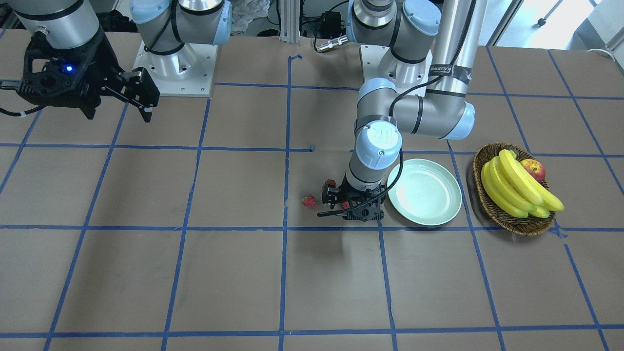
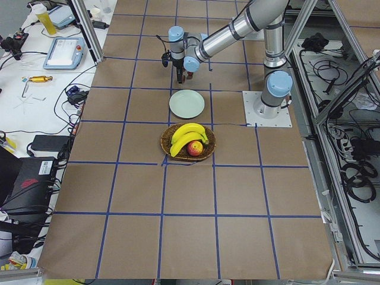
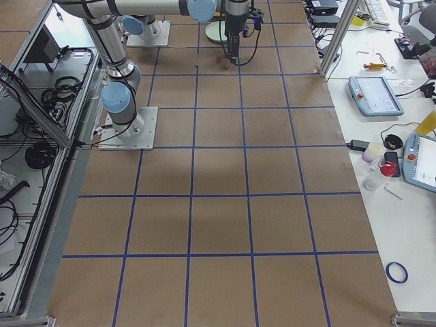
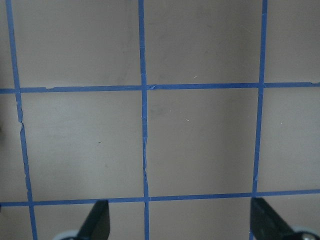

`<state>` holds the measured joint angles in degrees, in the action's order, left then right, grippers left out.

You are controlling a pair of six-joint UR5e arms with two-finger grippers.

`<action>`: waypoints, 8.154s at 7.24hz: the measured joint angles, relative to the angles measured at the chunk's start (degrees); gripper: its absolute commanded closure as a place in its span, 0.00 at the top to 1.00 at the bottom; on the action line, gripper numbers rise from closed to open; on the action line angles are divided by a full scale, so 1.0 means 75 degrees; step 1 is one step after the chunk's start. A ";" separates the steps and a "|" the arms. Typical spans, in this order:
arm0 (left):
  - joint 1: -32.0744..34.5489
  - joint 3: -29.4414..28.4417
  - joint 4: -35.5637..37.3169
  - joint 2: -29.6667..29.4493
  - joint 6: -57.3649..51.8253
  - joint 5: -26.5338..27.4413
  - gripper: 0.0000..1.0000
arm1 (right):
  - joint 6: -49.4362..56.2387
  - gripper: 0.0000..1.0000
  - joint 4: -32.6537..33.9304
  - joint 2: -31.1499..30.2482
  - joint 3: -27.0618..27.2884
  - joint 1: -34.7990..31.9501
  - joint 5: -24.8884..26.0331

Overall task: Collect all strawberries into plate
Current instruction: 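Carry the strawberry onto the green plate and open the left gripper, then move the left gripper back and grasp the second strawberry, then place the second strawberry on the plate and release it, then reach the left gripper to the last strawberry and grasp it, then place the last strawberry on the plate and release it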

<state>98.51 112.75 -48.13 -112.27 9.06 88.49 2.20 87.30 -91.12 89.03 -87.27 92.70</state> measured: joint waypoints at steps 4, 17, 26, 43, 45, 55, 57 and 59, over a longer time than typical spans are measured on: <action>0.0061 -0.0124 -0.0150 0.0077 -0.0107 0.0550 0.09 | 0.0011 1.00 -0.0007 -0.0003 -0.0002 -0.0019 -0.0005; -0.0022 -0.0187 -0.1009 0.0792 -0.0666 0.0748 1.00 | 0.0006 1.00 -0.0025 0.0011 0.0000 -0.0054 -0.0008; 0.0858 0.0513 0.0230 0.0410 0.0255 0.0211 0.02 | 0.0000 1.00 -0.0051 0.0020 0.0000 -0.0060 -0.0008; 0.0483 -0.0062 0.0156 0.0538 0.1021 0.0194 0.94 | 0.0000 1.00 -0.0051 0.0040 0.0000 -0.0079 -0.0008; 0.0932 -0.0381 0.0680 0.0040 0.1988 0.0034 0.93 | 0.0000 1.00 -0.0051 0.0034 0.0005 -0.0080 -0.0008; 0.1373 -0.0621 0.0020 -0.0322 0.1825 0.0463 0.07 | 0.0000 1.00 -0.0051 0.0044 0.0000 -0.0083 -0.0008; 0.1076 -0.0687 -0.0534 -0.0134 0.1381 0.0605 0.07 | 0.0000 1.00 -0.0051 0.0044 0.0000 -0.0083 -0.0008; 0.0044 -0.0670 -0.1246 0.0243 0.0089 0.0992 0.08 | 0.0000 1.00 -0.0051 0.0043 0.0000 -0.0083 -0.0008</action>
<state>98.84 107.72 -57.48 -110.44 9.73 95.93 2.20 86.92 -90.79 89.04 -87.89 92.64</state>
